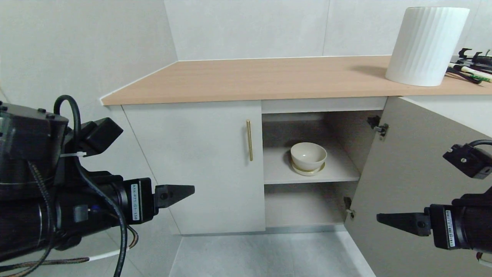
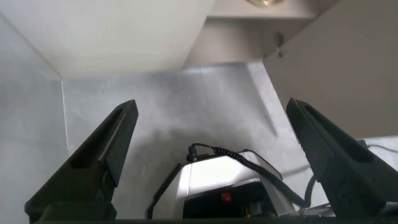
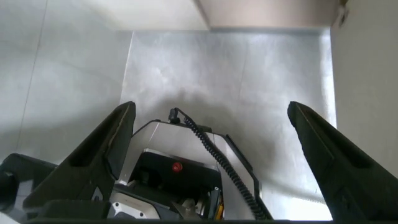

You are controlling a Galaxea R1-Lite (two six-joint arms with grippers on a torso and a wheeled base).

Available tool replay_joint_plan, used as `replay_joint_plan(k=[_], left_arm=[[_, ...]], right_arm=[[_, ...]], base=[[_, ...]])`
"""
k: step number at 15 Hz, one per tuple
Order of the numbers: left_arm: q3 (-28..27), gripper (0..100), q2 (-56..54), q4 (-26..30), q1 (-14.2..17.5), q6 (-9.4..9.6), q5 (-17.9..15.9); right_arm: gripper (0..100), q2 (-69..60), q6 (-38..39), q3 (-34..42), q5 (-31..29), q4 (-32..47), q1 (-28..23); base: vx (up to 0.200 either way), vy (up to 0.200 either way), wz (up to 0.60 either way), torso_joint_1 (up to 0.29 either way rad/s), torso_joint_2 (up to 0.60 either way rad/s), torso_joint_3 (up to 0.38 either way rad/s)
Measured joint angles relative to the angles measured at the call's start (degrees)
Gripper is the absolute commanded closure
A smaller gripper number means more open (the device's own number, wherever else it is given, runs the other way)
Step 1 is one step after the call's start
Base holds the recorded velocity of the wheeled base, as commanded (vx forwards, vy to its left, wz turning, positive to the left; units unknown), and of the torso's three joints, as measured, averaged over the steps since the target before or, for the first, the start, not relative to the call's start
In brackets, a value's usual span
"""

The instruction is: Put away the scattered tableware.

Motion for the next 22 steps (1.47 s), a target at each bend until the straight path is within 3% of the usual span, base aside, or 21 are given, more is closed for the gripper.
replay_joint_plan(k=[3,20,22], left_arm=[[0.1,0,0.2,0.0,0.0,-0.02,0.1],[0.4,0,0.4,0.0,-0.1,0.74,0.3],[0.5,0,0.4,0.0,-0.1,0.94,0.3]], right_arm=[[0,0.1,0.0,0.1,0.0,0.0,0.0],[0,0.2,0.0,0.1,-0.3,0.0,0.0],[0,0.0,-0.1,0.1,-0.4,0.1,0.0]], base=[[-0.200,0.000,0.00,0.006,0.00,-0.004],[0.000,0.000,0.00,0.000,0.00,0.000],[0.000,-0.200,0.00,0.002,0.00,0.002]])
